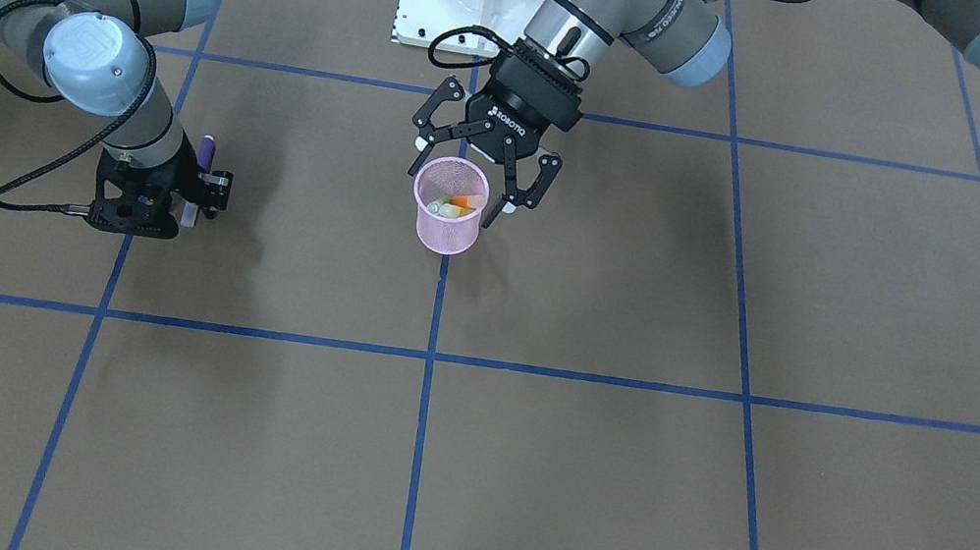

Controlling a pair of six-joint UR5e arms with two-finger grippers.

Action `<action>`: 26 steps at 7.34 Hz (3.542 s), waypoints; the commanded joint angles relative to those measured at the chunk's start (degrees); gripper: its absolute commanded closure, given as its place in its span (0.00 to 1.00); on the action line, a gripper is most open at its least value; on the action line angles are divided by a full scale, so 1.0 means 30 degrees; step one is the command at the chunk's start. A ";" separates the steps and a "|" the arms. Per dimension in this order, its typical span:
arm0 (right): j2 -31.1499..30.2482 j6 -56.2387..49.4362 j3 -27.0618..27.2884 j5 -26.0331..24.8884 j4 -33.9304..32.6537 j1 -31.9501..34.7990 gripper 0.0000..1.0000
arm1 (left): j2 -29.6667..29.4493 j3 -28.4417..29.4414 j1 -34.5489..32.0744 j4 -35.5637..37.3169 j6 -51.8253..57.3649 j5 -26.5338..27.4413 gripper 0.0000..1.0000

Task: Collect pens into pen holder
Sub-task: 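Open the left gripper over the cup while the right grasps the purple marker, then lift the purple marker upright with the right gripper while the left withdraws, then carry the purple marker over the lilac cup and lower it in with the right gripper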

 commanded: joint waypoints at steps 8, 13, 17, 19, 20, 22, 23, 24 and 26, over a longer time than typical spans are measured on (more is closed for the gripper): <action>0.0083 0.0010 0.1551 0.0116 0.0002 -0.0001 1.00 | 0.0029 -0.0287 -0.1042 0.0145 -0.0026 -0.1947 0.16; 0.1600 0.0330 0.2905 0.0176 0.0089 0.2309 1.00 | 0.3006 -0.1137 -0.5412 0.2314 0.2397 -0.8086 0.01; 0.3745 0.1059 0.3902 -0.1254 0.3647 0.3427 1.00 | 0.6115 -0.0935 -0.9979 0.2140 0.5027 -1.4992 0.01; 0.3979 0.1504 0.3960 -0.3734 0.6903 0.2556 1.00 | 0.6943 -0.0876 -1.1037 0.2167 0.6649 -1.5002 0.01; 0.3980 0.1504 0.3961 -0.6274 0.8365 0.0953 1.00 | 0.6973 -0.0875 -1.1071 0.2168 0.6654 -1.5031 0.01; 0.3980 0.1475 0.3815 -1.0212 1.0890 -0.1458 1.00 | 0.6973 -0.0846 -1.1275 0.2168 0.6595 -1.5002 0.01; 0.4009 0.1417 0.3727 -1.0776 1.1132 -0.1813 1.00 | 0.6973 -0.0759 -1.1276 0.2168 0.6595 -1.5002 0.01; 0.3980 0.1271 0.3668 -1.1913 1.1105 -0.2745 1.00 | 0.6973 -0.0700 -1.1276 0.2168 0.6566 -1.5002 0.01; 0.3951 0.0747 0.3463 -1.3211 1.1076 -0.4242 1.00 | 0.6973 -0.0525 -1.1305 0.2168 0.6566 -1.5002 0.01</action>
